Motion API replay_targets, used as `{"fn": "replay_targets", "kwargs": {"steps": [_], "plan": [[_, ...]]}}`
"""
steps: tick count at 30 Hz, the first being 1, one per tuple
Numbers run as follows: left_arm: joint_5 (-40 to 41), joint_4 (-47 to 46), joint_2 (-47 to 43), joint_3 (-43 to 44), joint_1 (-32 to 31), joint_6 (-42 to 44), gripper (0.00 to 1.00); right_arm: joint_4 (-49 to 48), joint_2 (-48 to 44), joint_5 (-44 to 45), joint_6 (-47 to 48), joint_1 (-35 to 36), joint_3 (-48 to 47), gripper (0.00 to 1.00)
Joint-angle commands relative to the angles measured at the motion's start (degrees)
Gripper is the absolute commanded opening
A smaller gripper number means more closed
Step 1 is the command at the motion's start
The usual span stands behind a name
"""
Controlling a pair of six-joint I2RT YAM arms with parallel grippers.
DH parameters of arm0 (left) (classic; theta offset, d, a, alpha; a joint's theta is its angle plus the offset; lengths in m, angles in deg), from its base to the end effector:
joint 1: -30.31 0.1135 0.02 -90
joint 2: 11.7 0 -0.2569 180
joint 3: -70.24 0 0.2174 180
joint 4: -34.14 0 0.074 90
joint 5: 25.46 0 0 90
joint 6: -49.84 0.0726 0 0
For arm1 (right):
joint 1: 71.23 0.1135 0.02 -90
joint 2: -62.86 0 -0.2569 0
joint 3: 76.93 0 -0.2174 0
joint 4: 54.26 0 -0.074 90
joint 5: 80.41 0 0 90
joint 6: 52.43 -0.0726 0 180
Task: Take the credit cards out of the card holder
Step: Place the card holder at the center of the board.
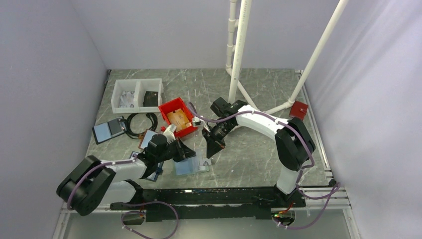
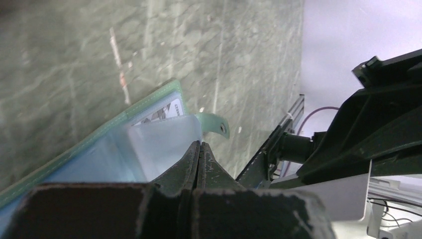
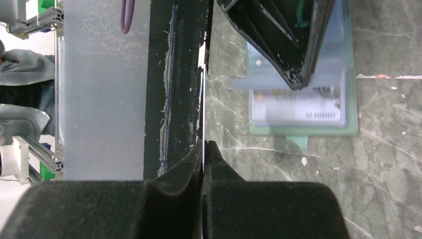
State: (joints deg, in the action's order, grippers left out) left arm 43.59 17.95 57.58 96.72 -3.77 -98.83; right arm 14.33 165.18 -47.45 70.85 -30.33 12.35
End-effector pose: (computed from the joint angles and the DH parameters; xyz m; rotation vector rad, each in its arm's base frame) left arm 0.1639 -0.1422 0.1426 -0.2316 2.2877 -1.3126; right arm 0.1922 0.2471 0.2089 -1.7139 2.0600 1.4667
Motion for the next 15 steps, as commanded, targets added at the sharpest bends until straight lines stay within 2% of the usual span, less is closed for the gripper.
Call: {"fn": "replay_targets", "kwargs": {"steps": [1, 4, 7, 13, 15], "plan": [[-4.6, -13.7, 3.9, 2.7, 0.1, -3.4, 0.00, 0.4, -3.3, -1.1, 1.7, 0.1, -2.0, 0.00], [-4.5, -13.2, 3.8, 2.3, 0.1, -3.3, 0.00, 0.4, -3.3, -1.0, 1.6, 0.1, -1.9, 0.00], [-1.3, -6.9, 0.0, 1.0, 0.1, -2.1, 0.00, 0.3, -3.2, -0.9, 1.5, 0.1, -1.9, 0.00], [9.1, 19.5, -14.2, -1.4, 0.2, 1.6, 0.00, 0.1, -2.9, -0.8, 1.3, 0.1, -1.9, 0.00], [13.0, 27.1, -18.6, -1.7, 0.2, 2.2, 0.03, 0.1, -2.8, -0.9, 1.3, 0.1, -1.9, 0.00]]}}
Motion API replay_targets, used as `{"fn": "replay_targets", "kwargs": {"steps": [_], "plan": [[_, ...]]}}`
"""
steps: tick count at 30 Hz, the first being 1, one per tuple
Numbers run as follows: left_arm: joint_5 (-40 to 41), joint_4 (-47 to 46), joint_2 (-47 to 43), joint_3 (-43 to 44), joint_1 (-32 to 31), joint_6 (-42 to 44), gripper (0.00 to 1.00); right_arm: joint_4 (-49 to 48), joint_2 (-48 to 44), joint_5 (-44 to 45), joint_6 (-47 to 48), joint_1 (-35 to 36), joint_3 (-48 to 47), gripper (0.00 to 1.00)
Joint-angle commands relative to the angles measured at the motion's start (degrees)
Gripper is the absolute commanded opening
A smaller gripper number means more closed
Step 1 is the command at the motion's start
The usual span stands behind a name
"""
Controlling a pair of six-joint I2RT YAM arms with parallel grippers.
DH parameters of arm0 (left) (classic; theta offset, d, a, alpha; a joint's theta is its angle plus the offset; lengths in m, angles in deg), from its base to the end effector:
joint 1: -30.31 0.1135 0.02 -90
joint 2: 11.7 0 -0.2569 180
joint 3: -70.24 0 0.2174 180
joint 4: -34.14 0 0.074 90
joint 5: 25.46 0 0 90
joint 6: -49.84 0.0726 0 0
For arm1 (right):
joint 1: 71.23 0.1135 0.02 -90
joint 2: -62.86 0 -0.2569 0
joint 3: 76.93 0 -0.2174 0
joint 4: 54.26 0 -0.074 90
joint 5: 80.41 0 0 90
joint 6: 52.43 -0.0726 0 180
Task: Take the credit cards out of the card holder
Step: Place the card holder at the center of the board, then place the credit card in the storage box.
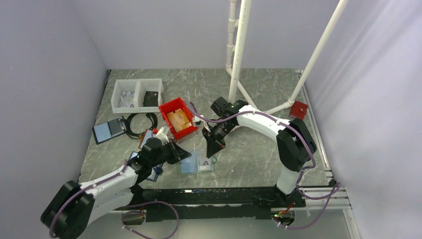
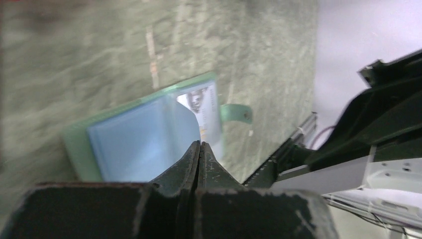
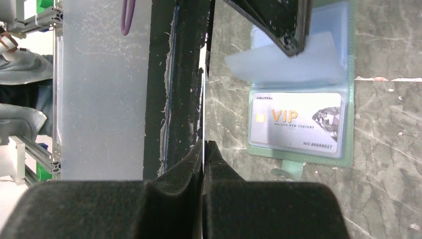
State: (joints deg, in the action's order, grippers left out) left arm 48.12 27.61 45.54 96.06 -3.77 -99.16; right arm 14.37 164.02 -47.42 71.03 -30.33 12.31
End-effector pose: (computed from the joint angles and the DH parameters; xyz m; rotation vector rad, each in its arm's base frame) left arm 0.1515 -0.1273 0.1558 -0.2816 2.2297 -1.2592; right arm 0.1908 0.2458 0.2148 -1.7174 2.0348 1.4576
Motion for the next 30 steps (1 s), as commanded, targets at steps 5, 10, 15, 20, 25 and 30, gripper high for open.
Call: {"fn": "replay_targets", "kwargs": {"steps": [5, 10, 15, 20, 25, 30], "plan": [[12.8, 29.3, -13.3, -0.6, 0.4, 3.3, 0.23, 0.1, -1.2, -1.0, 1.2, 0.1, -1.8, 0.00], [14.8, 37.4, -14.8, 3.7, 0.4, 5.2, 0.38, 0.1, -0.9, -0.9, 1.2, 0.2, -1.7, 0.00], [11.0, 40.5, -18.4, 8.7, 0.4, 10.6, 0.52, 0.1, -0.7, -0.9, 1.2, 0.2, -1.7, 0.00], [4.4, 35.7, -24.3, 8.7, 0.4, 13.2, 0.65, 0.3, -0.7, -1.2, 1.4, 0.2, -1.9, 0.00], [-3.6, 20.6, -30.3, 1.3, 0.4, 10.7, 0.70, 0.8, -0.5, -2.1, 1.6, 0.2, -2.1, 0.00], [-10.1, 6.5, -30.9, -3.1, 0.4, 8.1, 0.72, 1.7, 0.2, -3.3, 2.2, 0.2, -2.5, 0.00]]}}
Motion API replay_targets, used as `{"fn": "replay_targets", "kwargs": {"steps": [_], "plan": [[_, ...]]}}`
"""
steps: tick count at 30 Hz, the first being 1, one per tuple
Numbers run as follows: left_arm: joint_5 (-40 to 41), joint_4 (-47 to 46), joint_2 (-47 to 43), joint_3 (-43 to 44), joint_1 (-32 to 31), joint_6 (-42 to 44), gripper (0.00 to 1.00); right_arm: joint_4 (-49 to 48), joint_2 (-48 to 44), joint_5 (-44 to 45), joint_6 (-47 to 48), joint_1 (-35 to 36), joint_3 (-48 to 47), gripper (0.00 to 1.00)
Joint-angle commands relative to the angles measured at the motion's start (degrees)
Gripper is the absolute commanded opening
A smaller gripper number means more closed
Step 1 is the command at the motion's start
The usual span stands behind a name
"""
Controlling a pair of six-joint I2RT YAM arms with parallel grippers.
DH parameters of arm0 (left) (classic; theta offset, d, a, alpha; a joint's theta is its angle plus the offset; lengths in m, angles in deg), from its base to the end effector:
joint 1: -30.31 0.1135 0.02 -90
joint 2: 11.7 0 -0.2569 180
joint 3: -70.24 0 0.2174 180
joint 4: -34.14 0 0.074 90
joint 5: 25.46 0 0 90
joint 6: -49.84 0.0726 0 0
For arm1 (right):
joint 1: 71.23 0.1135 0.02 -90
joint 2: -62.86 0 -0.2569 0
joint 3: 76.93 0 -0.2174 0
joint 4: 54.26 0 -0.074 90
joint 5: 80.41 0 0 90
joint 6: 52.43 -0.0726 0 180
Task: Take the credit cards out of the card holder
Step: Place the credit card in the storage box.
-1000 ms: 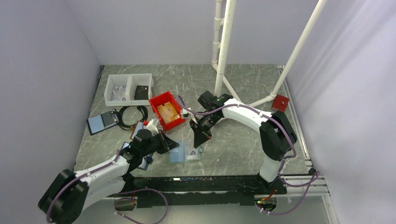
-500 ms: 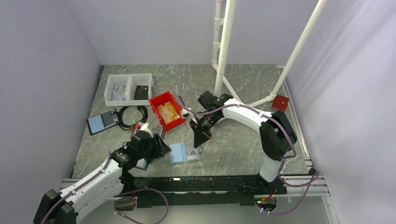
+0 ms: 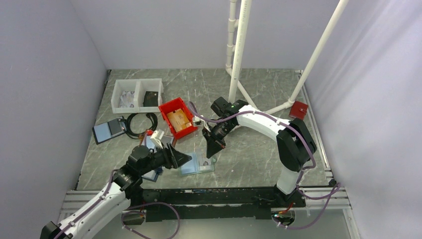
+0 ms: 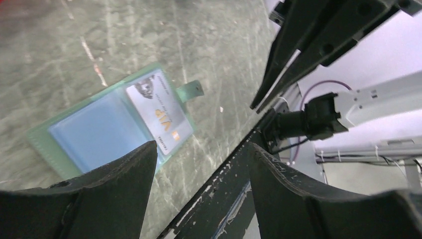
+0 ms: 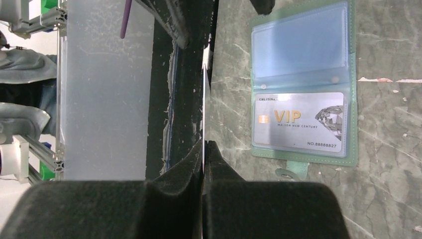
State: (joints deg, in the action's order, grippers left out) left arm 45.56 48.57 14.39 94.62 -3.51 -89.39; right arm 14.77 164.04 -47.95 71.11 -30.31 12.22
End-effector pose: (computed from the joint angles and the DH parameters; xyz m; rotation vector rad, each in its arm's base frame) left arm 0.1062 -0.0995 0.1803 -0.0195 2.0520 -1.2694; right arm 0.1900 0.2458 0.2155 -1.7160 2.0337 1.4721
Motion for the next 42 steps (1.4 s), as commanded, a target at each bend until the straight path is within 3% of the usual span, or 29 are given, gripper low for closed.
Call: {"fn": "replay_targets", "kwargs": {"steps": [1, 11, 19, 31, 34, 40, 42], "plan": [[-8.4, -15.7, 1.1, -1.6, 0.2, -1.4, 0.72, 1.4, 0.3, -3.0, 2.2, 0.2, -2.5, 0.00], [-14.6, -33.4, 17.5, -0.1, 0.2, -2.3, 0.72, 2.5, 1.0, -4.4, 3.1, 0.2, -2.9, 0.00], [-17.7, -43.3, 27.5, 0.6, 0.1, -4.6, 0.48, 3.1, 1.4, -4.6, 3.5, 0.2, -3.1, 0.00], [-20.6, -49.0, 31.1, 0.6, -0.2, -5.2, 0.38, 3.1, 1.7, -4.8, 3.5, 0.3, -3.2, 0.00], [-20.9, -48.1, 31.3, 0.9, -0.3, -4.5, 0.32, 3.2, 1.6, -4.9, 3.5, 0.3, -3.2, 0.00], [-22.2, -48.2, 32.5, 1.1, -0.3, -3.7, 0.00, 3.2, 1.4, -4.8, 3.6, 0.3, -3.1, 0.00], [-22.7, -48.3, 32.9, 1.1, -0.3, -3.6, 0.00, 3.1, 1.3, -4.7, 3.6, 0.3, -3.1, 0.00]]}}
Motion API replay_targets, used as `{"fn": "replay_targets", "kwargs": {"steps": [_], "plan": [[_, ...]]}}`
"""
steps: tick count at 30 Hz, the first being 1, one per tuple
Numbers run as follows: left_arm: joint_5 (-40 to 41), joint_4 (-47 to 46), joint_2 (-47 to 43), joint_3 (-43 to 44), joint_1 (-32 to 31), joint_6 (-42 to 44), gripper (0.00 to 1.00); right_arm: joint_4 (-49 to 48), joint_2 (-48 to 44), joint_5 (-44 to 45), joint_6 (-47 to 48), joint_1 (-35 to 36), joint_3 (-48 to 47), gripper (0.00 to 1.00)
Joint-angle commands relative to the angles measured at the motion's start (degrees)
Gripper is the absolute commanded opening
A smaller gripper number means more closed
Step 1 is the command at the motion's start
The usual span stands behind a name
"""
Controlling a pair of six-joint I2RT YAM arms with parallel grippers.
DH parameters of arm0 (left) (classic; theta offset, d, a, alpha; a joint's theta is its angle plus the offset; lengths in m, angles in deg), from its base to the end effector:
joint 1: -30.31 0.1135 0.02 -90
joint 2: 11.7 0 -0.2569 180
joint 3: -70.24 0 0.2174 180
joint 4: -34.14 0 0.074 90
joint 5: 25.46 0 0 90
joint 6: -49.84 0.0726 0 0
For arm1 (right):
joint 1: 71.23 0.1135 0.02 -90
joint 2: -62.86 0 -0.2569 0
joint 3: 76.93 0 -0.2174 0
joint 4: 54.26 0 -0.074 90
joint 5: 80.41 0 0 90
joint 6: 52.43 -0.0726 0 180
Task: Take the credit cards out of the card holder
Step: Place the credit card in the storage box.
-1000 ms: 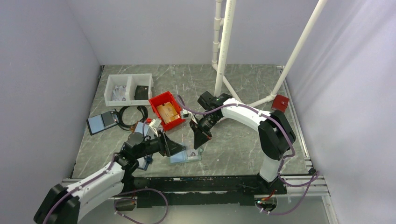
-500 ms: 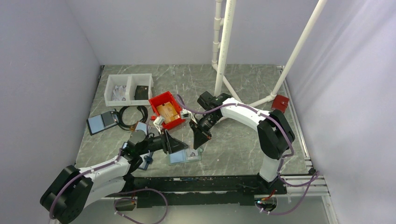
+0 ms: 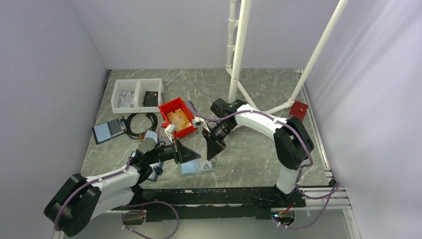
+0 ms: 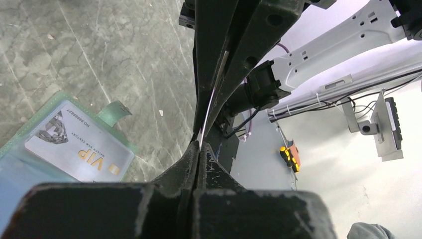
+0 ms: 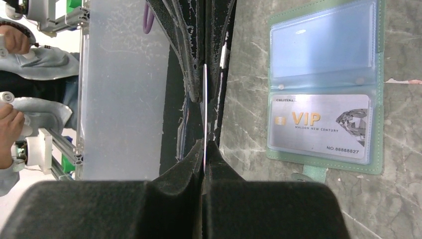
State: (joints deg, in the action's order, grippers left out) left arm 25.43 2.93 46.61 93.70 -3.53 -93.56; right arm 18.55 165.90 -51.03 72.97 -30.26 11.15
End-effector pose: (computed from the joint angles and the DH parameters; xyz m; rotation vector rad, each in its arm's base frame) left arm 0.1352 -0.1458 0.1996 0.2895 1.9023 -1.6512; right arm 0.1872 0.2464 0.2128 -1.7172 2.0494 1.5673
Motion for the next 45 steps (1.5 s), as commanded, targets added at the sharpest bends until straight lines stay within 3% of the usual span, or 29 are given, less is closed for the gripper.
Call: {"fn": "replay_targets", "kwargs": {"steps": [1, 3, 4, 5, 6, 7, 8, 14, 21, 27, 33, 37, 45], "plan": [[-2.6, -2.1, 0.6, 2.2, -0.3, 0.8, 0.00, -0.6, -0.6, -1.4, 1.8, 0.2, -2.1, 0.00], [-1.2, 4.8, -0.9, 2.9, -0.3, 2.3, 0.00, -0.4, -0.8, -0.2, 2.0, 0.3, -2.1, 0.06], [0.5, 10.7, -3.3, 3.8, -0.3, 4.1, 0.00, -0.4, -1.0, 0.7, 2.2, 0.3, -2.1, 0.19], [2.5, 18.1, -5.3, 5.0, -0.2, 5.6, 0.00, -0.6, -1.5, 1.7, 2.2, 0.3, -2.0, 0.24], [4.1, 23.6, -7.6, 6.0, -0.3, 6.7, 0.00, -0.7, -2.6, 3.0, 2.4, 0.4, -1.8, 0.65], [5.5, 28.1, -10.1, 6.4, -0.3, 7.1, 0.00, -1.2, -3.6, 4.3, 2.3, 0.5, -1.4, 0.95], [7.0, 31.8, -12.6, 6.7, -0.3, 7.3, 0.00, -1.9, -4.5, 5.5, 1.9, 0.6, -0.8, 0.99], [16.2, 55.7, -23.6, 11.8, -0.1, 10.1, 0.00, -3.7, -8.3, 11.2, 2.6, 1.6, 0.8, 1.00], [27.3, 70.9, -23.3, 22.2, 0.6, 15.8, 0.00, -2.5, -12.2, 15.1, 6.4, 2.8, 1.9, 1.00], [30.2, 76.0, -15.1, 33.7, 5.5, 27.1, 0.00, -2.9, -15.1, 16.6, 7.2, 3.5, 2.6, 1.00], [22.6, 77.0, -8.2, 42.1, 18.7, 38.4, 0.00, -3.7, -16.8, 18.3, 7.2, 5.5, 3.7, 1.00], [20.9, 76.5, -4.8, 46.4, 23.9, 45.5, 0.00, -3.9, -17.4, 19.0, 7.4, 6.5, 4.0, 1.00], [19.2, 74.2, 2.2, 51.1, 34.3, 52.3, 0.00, -4.1, -18.2, 19.7, 7.4, 7.0, 4.2, 1.00]]}}
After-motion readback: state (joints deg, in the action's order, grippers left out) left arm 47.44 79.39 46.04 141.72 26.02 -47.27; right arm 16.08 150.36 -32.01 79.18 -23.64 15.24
